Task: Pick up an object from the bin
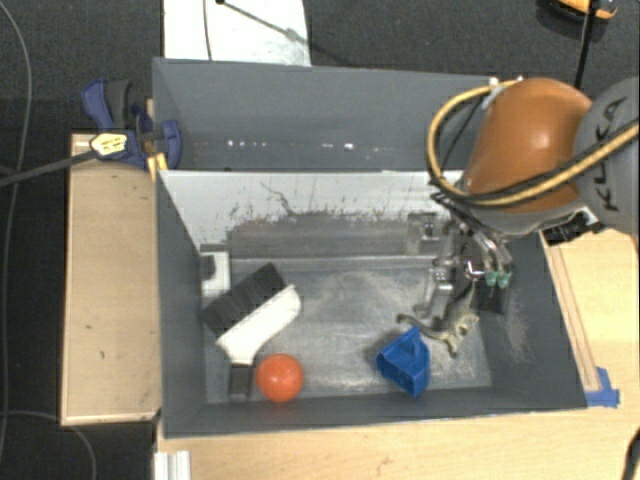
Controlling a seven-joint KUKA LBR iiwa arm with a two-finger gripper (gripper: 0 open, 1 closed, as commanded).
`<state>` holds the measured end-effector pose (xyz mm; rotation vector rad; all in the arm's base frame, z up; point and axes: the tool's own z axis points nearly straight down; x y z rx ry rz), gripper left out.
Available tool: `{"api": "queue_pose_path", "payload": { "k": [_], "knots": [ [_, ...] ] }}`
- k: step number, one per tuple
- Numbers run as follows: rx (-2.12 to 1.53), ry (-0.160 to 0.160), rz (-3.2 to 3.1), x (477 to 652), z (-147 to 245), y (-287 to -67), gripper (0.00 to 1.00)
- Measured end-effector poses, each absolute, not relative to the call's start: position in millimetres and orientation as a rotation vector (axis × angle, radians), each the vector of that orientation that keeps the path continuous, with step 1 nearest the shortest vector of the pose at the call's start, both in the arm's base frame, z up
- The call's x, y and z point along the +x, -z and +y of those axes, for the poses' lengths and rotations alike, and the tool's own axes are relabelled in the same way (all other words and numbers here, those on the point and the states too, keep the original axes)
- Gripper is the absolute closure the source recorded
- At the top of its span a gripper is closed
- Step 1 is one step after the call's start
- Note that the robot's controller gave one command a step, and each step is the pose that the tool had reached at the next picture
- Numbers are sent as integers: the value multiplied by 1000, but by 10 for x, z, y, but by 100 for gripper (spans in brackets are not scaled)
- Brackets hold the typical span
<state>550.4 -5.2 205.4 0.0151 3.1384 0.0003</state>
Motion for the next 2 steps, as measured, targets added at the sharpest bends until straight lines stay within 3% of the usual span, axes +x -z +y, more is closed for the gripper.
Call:
{"api": "queue_pose_path", "payload": {
  "k": [1,2],
  "knots": [
    [-106,0,3135,5200,-239,-1771,0],
    [-431,1,3107,5022,-465,-1380,0]
  ]
}}
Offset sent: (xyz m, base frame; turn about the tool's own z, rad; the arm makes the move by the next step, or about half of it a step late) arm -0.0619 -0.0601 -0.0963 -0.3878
